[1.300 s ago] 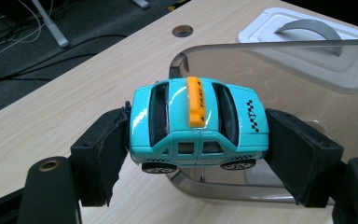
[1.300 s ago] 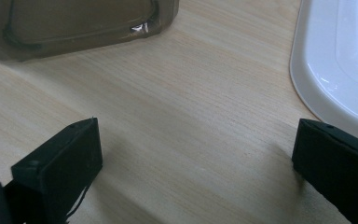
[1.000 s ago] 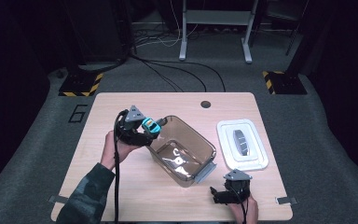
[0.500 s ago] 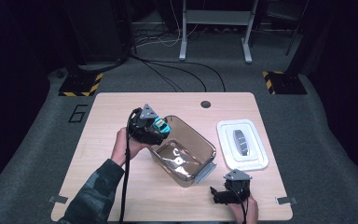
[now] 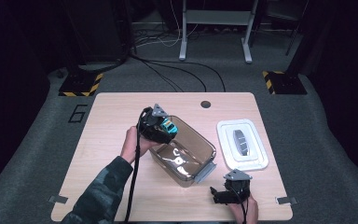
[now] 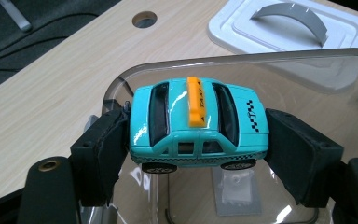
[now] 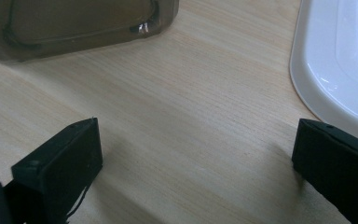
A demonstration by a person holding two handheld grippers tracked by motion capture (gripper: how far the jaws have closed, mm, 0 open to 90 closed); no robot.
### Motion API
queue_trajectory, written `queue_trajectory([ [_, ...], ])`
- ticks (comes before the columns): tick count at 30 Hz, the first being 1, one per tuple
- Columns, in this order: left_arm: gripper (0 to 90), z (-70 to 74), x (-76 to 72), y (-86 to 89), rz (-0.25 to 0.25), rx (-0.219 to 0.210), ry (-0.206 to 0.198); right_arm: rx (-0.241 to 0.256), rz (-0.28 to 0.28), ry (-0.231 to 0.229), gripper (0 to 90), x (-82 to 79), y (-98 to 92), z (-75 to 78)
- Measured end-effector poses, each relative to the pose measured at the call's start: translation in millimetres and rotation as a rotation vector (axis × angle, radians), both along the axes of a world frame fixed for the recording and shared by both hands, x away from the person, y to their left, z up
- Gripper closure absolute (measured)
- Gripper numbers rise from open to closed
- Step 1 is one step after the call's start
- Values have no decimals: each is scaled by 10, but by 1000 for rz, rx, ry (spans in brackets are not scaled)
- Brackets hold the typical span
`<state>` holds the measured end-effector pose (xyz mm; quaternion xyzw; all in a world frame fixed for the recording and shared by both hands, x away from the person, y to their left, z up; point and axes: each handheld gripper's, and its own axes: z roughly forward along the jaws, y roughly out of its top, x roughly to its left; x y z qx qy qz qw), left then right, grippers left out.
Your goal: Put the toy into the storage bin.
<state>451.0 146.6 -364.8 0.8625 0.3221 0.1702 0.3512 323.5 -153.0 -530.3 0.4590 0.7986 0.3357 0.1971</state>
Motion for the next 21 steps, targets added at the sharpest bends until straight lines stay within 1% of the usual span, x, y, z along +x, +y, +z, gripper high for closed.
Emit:
queue_trajectory([
  [4, 244, -35, 29, -51, 0, 12, 14, 0, 0, 0, 11, 0, 0, 0],
  [10, 244, -91, 78, -120, -1, 42, 35, 0, 0, 0, 12, 0, 0, 0],
  [12, 244, -109, 94, -141, 0, 38, 48, 0, 0, -1, 11, 0, 0, 0],
  [15, 244, -140, 113, -176, 4, 40, 56, 0, 1, 0, 12, 0, 0, 0],
  [21, 244, -210, 144, -254, 6, 57, 70, 0, 0, -1, 12, -1, 0, 0],
])
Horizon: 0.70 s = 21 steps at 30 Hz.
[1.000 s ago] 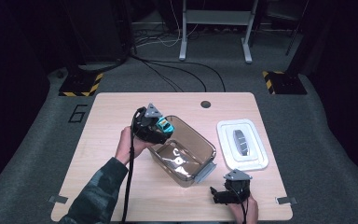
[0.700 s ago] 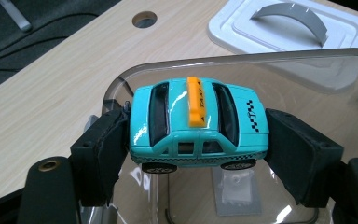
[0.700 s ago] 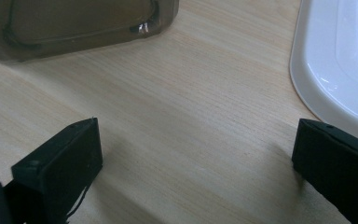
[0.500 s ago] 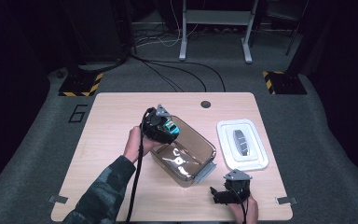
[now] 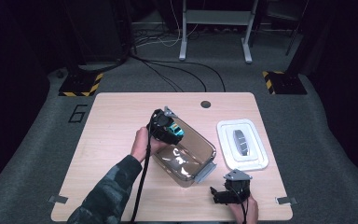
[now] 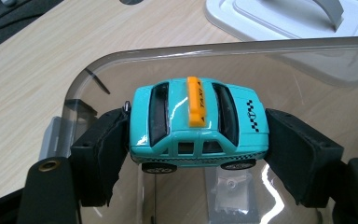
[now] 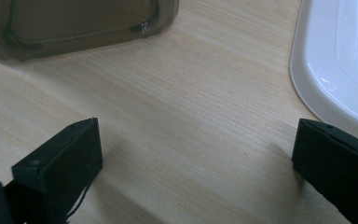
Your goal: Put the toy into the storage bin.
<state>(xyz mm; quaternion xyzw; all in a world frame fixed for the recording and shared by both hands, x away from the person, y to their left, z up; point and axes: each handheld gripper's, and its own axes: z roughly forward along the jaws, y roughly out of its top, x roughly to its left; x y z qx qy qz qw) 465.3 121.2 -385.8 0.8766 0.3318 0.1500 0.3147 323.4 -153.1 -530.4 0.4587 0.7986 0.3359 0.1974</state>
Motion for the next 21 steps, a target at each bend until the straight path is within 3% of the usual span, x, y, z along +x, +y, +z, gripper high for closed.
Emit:
queue_trajectory([
  [21, 244, -154, 66, -105, 35, -5, 28, -2, 4, -2, 14, 2, -3, 1],
])
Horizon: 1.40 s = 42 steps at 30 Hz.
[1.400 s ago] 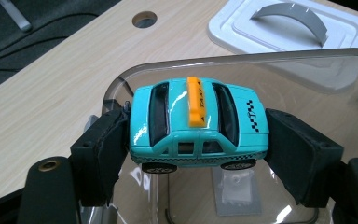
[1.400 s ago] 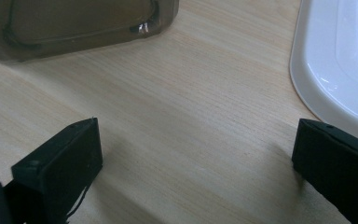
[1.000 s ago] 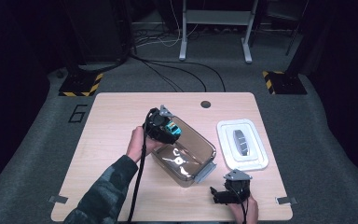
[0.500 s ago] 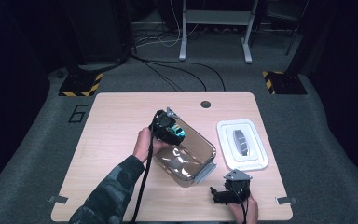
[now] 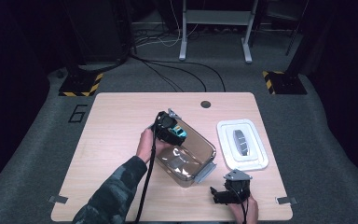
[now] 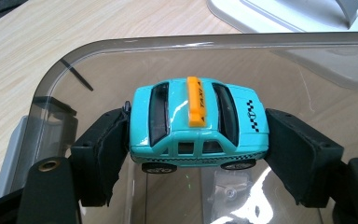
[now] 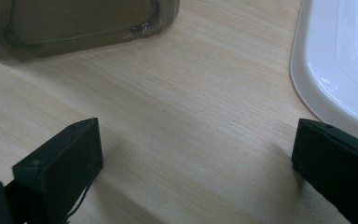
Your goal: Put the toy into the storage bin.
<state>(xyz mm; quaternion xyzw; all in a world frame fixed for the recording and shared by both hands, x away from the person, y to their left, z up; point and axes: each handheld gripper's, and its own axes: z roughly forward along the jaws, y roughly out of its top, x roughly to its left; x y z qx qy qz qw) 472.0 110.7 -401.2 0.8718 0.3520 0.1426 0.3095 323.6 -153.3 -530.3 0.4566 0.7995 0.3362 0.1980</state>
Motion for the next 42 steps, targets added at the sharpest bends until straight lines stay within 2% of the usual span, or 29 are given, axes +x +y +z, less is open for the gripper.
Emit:
queue_trajectory([
  [10, 244, -15, 22, -88, 5, 36, 19, 0, 0, -1, 14, 0, 0, 0],
  [22, 243, -11, 52, -121, 16, 52, 28, 1, 1, -1, 16, -2, 2, 1],
  [34, 243, -43, 98, -146, 26, 77, 57, 2, 1, 0, 16, -2, 2, 1],
  [35, 256, -39, 97, -143, 24, 76, 54, 1, 1, -1, 16, -2, 2, 1],
  [36, 325, -27, 93, -137, 19, 65, 52, 1, 1, 0, 16, -3, 2, 1],
  [38, 298, -10, 85, -138, 30, 69, 44, 1, 1, 0, 16, -3, 2, 1],
  [42, 230, 31, 44, -115, 34, 50, 27, 0, 4, -1, 16, -3, 1, 1],
])
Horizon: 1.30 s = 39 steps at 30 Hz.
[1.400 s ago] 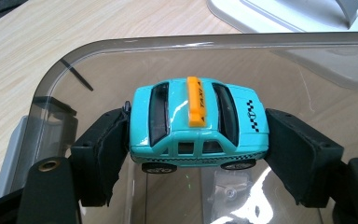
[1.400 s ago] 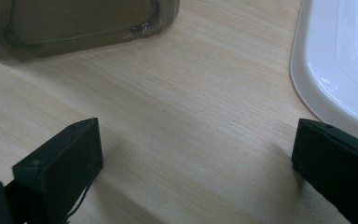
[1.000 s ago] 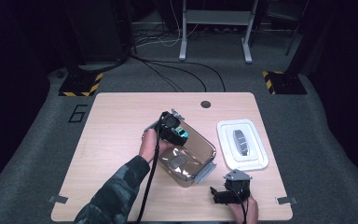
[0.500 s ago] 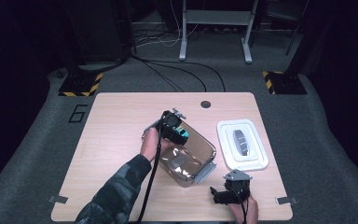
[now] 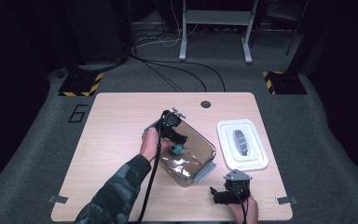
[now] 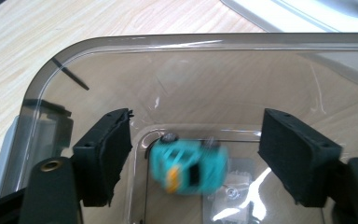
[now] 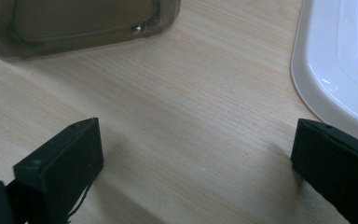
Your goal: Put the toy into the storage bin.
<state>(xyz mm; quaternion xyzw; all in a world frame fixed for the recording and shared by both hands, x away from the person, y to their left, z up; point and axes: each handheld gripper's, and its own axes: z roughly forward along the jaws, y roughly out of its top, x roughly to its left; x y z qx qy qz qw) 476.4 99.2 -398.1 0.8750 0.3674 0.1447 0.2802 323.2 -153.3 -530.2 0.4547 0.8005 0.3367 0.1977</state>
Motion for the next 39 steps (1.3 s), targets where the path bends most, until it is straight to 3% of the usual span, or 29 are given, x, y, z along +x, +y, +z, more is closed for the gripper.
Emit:
queue_trajectory([
  [12, 149, 207, -222, 199, -25, -55, -56, 1, -3, 0, 16, 0, 1, 0],
  [22, 82, 280, -428, 360, -40, -78, -83, 2, -4, 1, 16, 0, 2, -1],
  [33, 34, 258, -587, 670, -19, -90, -99, 2, -5, 1, 16, 0, 2, 0],
  [39, 16, 213, -658, 916, 21, -104, -106, 2, -4, 1, 16, 0, 2, 0],
])
